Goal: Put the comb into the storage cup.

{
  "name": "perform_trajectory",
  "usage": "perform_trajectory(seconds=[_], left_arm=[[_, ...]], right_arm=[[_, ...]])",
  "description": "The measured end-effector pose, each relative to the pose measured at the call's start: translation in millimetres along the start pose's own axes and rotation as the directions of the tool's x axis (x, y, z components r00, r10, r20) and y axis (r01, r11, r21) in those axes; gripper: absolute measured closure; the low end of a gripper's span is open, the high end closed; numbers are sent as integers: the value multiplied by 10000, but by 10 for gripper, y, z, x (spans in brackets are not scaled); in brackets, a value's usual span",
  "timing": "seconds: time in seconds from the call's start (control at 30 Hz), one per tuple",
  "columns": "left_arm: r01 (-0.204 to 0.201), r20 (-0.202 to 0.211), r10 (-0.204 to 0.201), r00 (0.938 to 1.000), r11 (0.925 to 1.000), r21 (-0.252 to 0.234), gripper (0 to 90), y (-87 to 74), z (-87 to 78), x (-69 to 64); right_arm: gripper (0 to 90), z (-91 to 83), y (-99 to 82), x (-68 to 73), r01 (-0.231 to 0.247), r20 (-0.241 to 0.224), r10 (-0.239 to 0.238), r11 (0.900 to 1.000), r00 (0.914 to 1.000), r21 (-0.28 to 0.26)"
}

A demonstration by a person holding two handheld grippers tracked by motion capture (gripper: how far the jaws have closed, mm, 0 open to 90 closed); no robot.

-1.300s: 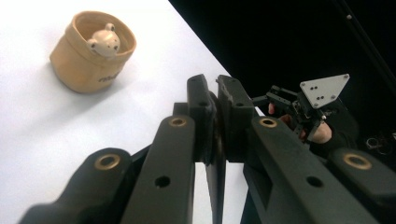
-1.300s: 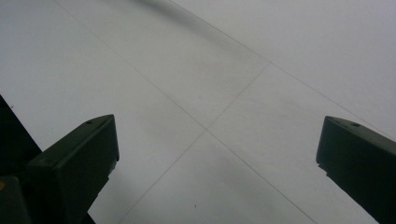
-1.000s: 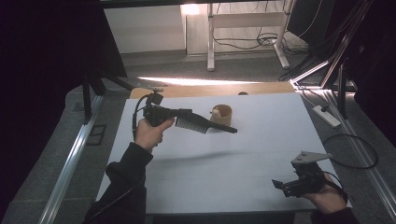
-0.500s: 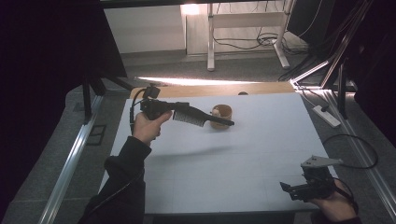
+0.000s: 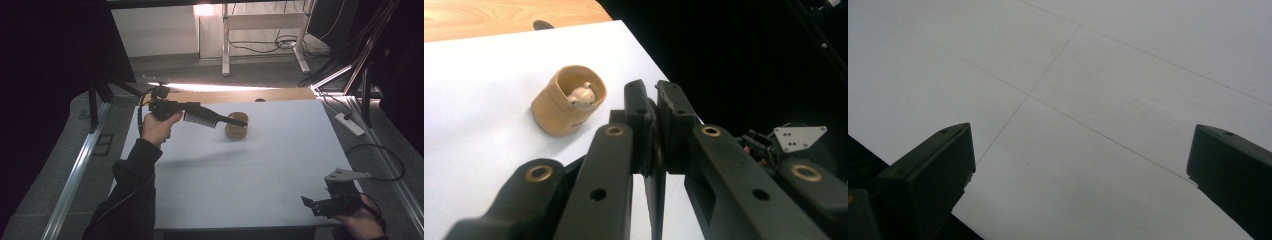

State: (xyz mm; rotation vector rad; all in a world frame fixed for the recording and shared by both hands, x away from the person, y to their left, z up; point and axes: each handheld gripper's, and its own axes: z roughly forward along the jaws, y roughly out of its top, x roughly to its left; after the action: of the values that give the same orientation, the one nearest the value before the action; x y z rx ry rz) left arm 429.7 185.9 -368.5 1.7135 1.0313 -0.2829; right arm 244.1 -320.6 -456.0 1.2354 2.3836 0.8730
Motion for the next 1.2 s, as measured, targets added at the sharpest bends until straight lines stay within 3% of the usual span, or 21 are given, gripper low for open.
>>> perform_trajectory(seconds=[0.5, 1.2], left_arm=[[191, -539, -204, 9983, 9995, -243, 834, 154, 6, 109], [270, -903, -284, 9955, 9995, -167, 834, 281, 117, 206]], right_arm=[[0, 12, 4, 12, 105, -47, -105, 9999, 9999, 122], [0, 15, 3, 16, 149, -24, -149, 9998, 9999, 131]])
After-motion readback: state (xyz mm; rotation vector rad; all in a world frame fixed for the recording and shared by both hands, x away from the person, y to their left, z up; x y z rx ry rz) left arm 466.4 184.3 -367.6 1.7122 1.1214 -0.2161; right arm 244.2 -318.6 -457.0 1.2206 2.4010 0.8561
